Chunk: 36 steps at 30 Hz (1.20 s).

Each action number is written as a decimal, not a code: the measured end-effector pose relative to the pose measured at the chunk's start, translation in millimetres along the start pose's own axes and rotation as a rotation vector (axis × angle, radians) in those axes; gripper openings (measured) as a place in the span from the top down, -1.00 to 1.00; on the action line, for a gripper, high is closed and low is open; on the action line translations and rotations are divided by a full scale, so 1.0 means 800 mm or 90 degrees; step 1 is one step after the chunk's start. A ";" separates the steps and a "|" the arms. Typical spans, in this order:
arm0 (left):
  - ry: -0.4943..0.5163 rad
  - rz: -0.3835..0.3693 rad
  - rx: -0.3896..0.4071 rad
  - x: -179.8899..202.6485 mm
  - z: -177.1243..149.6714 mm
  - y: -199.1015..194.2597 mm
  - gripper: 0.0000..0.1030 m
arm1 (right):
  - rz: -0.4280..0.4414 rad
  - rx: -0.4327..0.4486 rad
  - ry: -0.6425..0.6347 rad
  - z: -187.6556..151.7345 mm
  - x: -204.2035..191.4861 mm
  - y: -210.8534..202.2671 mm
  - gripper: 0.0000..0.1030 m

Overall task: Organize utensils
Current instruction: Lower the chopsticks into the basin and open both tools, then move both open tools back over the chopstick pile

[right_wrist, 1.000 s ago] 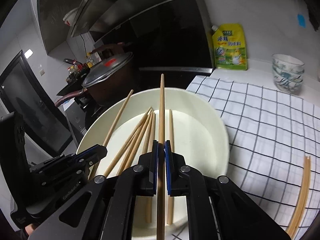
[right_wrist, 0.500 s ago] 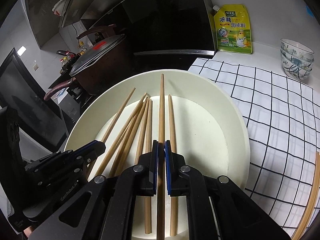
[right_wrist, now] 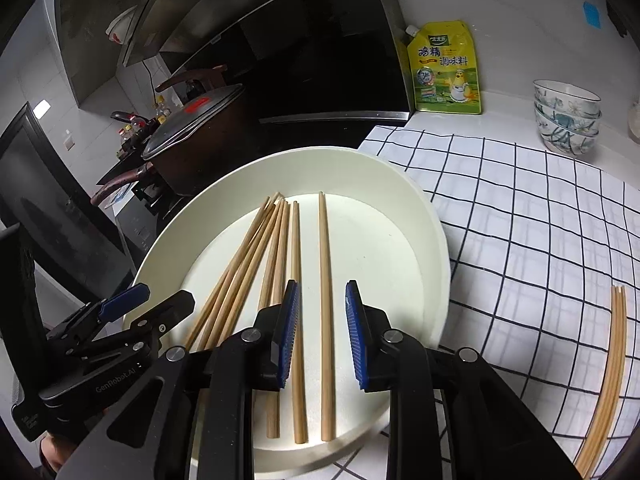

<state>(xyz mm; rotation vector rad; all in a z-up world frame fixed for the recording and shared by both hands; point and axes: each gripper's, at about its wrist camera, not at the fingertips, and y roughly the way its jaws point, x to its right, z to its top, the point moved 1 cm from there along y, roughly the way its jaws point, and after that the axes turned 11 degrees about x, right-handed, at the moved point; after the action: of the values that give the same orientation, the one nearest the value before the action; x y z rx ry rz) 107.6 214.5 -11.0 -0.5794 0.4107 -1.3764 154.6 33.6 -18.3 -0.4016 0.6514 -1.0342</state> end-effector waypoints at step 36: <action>0.050 -0.115 0.012 0.137 -0.046 -0.072 -0.67 | -0.088 0.078 0.014 -0.037 0.081 -0.151 0.04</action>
<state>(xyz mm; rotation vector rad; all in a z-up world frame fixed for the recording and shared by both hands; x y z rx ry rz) 57.4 96.3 1.4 -0.5582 0.4161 -1.5792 78.1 -79.8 11.6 -0.3324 0.5828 -1.2053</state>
